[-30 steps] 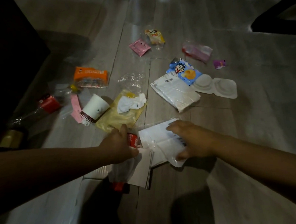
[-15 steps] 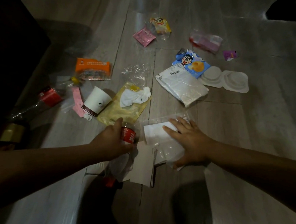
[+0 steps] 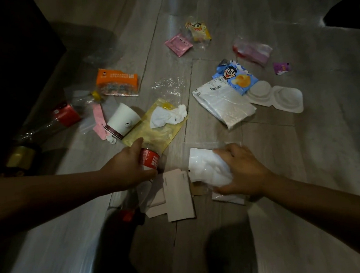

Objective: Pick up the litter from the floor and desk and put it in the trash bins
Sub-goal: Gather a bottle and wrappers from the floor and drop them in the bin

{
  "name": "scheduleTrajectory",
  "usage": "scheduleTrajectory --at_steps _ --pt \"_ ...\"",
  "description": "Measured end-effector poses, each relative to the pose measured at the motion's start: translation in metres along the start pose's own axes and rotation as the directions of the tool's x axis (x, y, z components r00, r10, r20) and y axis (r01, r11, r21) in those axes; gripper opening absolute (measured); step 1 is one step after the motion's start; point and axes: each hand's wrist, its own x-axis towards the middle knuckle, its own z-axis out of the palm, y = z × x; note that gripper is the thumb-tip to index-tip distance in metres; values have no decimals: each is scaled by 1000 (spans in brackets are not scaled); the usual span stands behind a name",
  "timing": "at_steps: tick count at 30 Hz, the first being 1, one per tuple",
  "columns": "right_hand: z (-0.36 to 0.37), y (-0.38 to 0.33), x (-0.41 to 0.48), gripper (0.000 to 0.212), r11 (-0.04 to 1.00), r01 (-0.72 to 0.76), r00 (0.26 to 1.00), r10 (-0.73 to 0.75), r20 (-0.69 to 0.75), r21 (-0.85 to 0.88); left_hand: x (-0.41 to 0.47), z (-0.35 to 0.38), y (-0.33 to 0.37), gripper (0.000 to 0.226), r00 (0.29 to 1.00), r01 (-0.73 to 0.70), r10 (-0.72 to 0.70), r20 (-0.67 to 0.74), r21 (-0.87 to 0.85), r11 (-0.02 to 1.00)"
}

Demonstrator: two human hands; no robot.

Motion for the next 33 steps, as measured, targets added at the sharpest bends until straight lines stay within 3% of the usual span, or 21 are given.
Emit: scheduleTrajectory --at_steps 13,17,24,29,33 --pt "-13 -9 -16 116 957 -246 967 254 -34 155 -10 -5 -2 107 999 -39 39 6 20 999" --pt "-23 -6 -18 108 966 -210 969 226 -102 152 -12 -6 -3 106 999 -47 47 -3 16 999" --pt "-52 1 -10 103 942 -155 947 227 -225 298 -12 -8 -4 106 999 -50 50 -13 12 999" --pt "-53 1 2 113 994 -72 997 71 17 84 -12 -5 -1 106 999 -36 36 -7 -4 999" --pt "-26 -2 15 134 996 -76 983 81 162 -41 -10 -3 -3 106 1000 -15 15 5 -2 1000"
